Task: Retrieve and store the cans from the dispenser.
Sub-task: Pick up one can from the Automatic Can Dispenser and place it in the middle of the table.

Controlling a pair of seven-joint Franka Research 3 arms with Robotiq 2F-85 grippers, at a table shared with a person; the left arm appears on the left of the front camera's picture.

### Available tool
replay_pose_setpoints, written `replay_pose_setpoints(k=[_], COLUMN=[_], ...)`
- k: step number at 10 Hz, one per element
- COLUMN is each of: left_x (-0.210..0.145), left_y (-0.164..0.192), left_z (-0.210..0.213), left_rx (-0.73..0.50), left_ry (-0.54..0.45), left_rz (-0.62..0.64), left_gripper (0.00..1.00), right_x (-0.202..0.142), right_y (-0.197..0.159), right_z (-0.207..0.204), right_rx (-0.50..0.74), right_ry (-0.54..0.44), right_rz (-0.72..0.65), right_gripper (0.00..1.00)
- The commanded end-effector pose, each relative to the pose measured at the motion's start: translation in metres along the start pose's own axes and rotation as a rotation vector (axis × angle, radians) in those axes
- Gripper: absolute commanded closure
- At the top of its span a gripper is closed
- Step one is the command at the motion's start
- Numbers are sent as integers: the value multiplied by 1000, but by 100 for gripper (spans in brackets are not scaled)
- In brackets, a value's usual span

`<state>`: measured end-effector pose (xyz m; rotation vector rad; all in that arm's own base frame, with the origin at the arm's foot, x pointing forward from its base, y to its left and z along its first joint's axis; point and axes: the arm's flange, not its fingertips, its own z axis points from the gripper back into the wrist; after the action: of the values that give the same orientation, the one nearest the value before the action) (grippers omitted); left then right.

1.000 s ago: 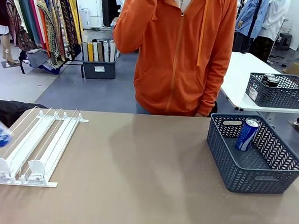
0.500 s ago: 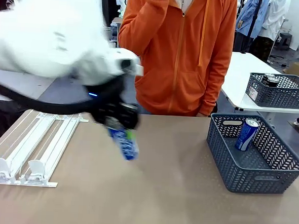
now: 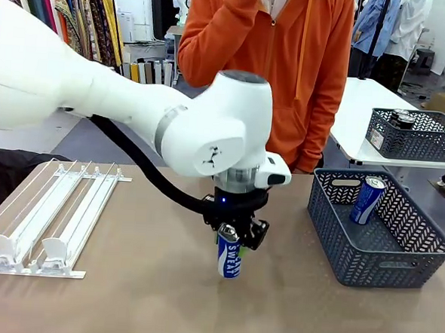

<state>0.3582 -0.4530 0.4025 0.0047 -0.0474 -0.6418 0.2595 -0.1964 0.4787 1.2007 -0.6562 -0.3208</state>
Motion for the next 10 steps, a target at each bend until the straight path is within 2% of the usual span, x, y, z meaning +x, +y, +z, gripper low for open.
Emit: replay_pose_setpoints(k=[1, 5, 6, 7, 10], left_x=[14, 18, 17, 18, 9], left_y=[1, 5, 5, 7, 7], left_z=[7, 5, 5, 6, 21], left_rx=[61, 64, 60, 62, 32], left_ry=[1, 16, 18, 19, -10], left_rz=[46, 51, 52, 51, 36], left_gripper=[100, 100, 43, 0, 0], right_x=[3, 3, 3, 3, 3], right_y=[3, 3, 3, 3, 3], right_z=[-2, -2, -2, -2, -2], right_rx=[21, 21, 21, 21, 21], right_ry=[-16, -16, -16, -16, -16], right_rz=[4, 4, 4, 4, 4], right_gripper=[0, 0, 0, 0, 0])
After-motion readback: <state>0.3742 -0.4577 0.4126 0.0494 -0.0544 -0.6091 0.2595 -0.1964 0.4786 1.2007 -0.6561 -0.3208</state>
